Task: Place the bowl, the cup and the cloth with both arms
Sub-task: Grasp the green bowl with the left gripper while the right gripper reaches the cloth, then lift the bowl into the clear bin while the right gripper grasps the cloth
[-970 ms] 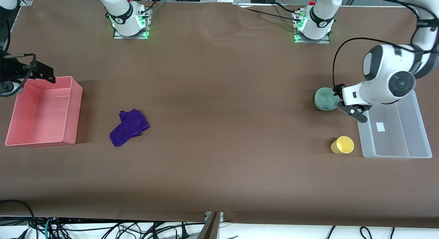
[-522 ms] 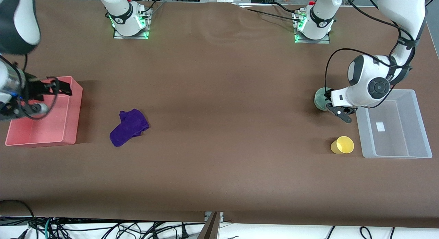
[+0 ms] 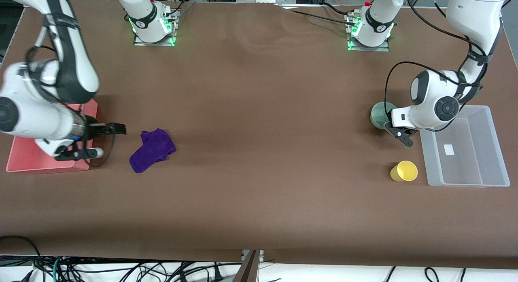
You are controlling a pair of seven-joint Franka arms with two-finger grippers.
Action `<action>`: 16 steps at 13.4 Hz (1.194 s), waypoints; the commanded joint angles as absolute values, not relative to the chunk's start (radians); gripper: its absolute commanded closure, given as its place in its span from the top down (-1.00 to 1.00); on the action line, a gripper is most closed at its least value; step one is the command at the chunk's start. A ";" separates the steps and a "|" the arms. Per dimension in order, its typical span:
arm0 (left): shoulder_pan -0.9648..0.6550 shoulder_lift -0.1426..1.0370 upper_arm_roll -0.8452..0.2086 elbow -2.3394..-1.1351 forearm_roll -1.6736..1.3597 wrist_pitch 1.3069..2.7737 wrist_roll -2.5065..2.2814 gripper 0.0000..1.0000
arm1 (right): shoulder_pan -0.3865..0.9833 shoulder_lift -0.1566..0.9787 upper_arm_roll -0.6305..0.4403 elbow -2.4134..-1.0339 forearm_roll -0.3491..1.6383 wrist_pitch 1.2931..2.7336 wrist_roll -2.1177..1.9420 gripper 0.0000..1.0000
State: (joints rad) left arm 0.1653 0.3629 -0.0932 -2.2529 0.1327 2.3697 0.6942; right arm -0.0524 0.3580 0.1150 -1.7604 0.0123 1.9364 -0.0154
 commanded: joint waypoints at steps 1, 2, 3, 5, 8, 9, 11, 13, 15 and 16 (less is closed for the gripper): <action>0.167 0.270 -0.107 -2.188 0.057 2.164 0.709 -1.00 | -0.058 0.324 0.143 -1.980 0.025 2.180 0.023 1.00; 0.167 0.265 -0.106 -2.115 0.037 2.049 0.710 -1.00 | -0.058 0.324 0.164 -2.047 0.025 2.283 0.056 1.00; 0.169 0.270 -0.104 -2.027 0.037 1.943 0.712 -1.00 | -0.057 0.327 0.169 -2.110 0.023 2.383 0.092 1.00; 0.402 0.420 -0.092 -1.577 0.181 1.789 0.935 -1.00 | -0.011 0.442 0.169 -2.209 0.021 2.707 0.087 0.98; 0.400 0.423 -0.095 -1.575 0.164 1.773 0.940 -1.00 | -0.011 0.437 0.169 -2.203 0.020 2.703 0.081 0.98; 0.403 0.423 -0.095 -1.566 0.164 1.770 0.946 -1.00 | -0.011 0.443 0.169 -2.203 0.020 2.703 0.084 0.98; 0.423 0.461 -0.094 -1.559 0.163 1.781 0.950 -1.00 | -0.011 0.446 0.169 -2.203 0.014 2.704 0.080 -0.90; 0.455 0.532 -0.094 -1.493 0.166 1.798 0.951 -1.00 | -0.011 0.440 0.167 -2.200 0.014 2.701 0.080 -1.00; 0.472 0.593 -0.094 -1.451 0.164 1.815 0.963 -1.00 | -0.011 0.430 0.164 -2.184 0.015 2.680 0.078 -1.00; 0.483 0.616 -0.094 -1.448 0.163 1.842 0.963 -1.00 | -0.012 0.423 0.163 -2.168 0.014 2.653 0.077 -1.00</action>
